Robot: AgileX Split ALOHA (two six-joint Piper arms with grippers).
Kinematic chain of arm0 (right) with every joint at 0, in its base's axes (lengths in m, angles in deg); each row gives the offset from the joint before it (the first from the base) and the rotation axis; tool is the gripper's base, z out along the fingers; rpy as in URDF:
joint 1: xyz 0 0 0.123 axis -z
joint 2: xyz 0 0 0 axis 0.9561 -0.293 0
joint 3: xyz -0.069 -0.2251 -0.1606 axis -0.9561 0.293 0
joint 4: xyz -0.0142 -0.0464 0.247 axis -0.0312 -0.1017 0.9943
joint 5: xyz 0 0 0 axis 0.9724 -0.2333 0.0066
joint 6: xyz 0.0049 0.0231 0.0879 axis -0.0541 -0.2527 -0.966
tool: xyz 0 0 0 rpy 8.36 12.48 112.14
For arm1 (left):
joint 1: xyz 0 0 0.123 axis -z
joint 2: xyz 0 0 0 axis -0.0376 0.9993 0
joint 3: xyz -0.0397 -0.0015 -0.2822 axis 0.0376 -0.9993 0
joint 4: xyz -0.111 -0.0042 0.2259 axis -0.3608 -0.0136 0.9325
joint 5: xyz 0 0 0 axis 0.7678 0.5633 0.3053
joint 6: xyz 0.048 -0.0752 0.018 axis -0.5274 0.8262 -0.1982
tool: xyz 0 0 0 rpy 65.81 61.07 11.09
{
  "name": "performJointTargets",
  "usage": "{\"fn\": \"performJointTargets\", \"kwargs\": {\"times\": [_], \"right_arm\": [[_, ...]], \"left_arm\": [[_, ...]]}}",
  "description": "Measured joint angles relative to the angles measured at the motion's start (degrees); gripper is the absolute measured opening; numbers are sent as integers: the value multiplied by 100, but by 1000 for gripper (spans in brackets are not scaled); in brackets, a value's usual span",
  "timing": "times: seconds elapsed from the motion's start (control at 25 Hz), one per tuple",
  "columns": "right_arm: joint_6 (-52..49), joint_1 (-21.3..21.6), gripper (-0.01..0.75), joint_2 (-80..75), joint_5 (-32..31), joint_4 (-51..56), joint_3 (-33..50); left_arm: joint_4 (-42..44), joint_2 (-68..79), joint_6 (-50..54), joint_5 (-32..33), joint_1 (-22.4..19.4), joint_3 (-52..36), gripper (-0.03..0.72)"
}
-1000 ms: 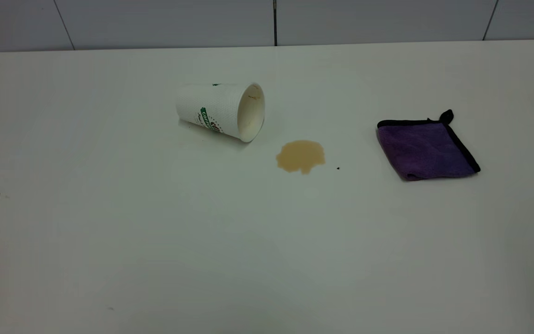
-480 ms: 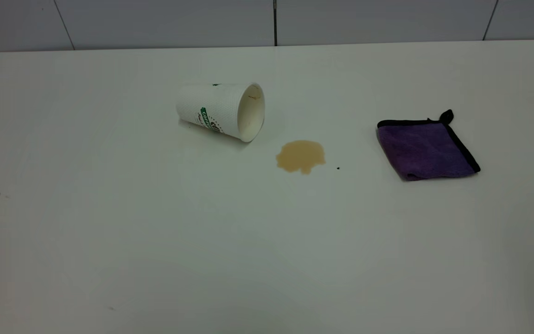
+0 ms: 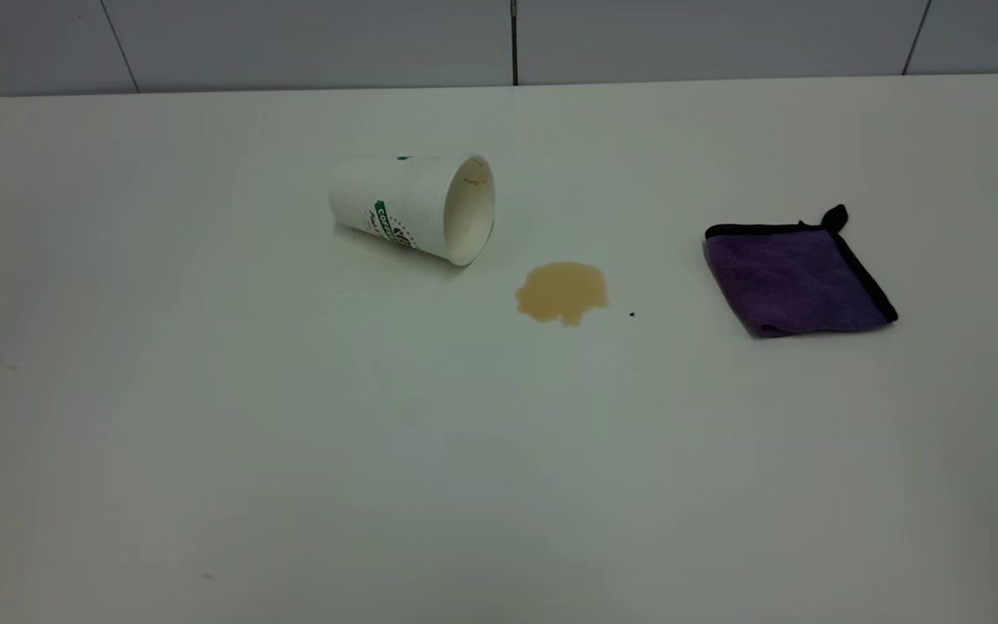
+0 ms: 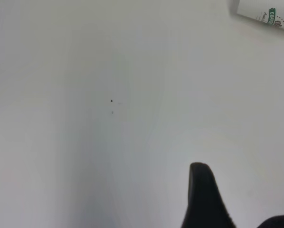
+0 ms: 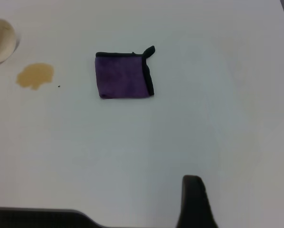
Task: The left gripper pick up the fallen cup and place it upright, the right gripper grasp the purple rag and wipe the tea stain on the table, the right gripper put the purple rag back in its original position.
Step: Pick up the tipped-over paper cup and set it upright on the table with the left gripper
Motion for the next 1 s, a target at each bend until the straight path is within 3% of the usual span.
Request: {"fn": "performJointTargets", "kwargs": {"times": [0.24, 0.48, 0.68, 1.0], "right_arm": [[0, 0, 544, 0, 0, 0, 0], [0, 0, 544, 0, 0, 0, 0], [0, 0, 544, 0, 0, 0, 0], [0, 0, 544, 0, 0, 0, 0]], "left_arm": [[-20, 2131, -31, -670, 155, 829, 497], [-20, 4030, -107, -1099, 1074, 1867, 497], [239, 5769, 132, -978, 1839, 3123, 497], [1774, 7981, 1537, -222, 2929, 5644, 497]]}}
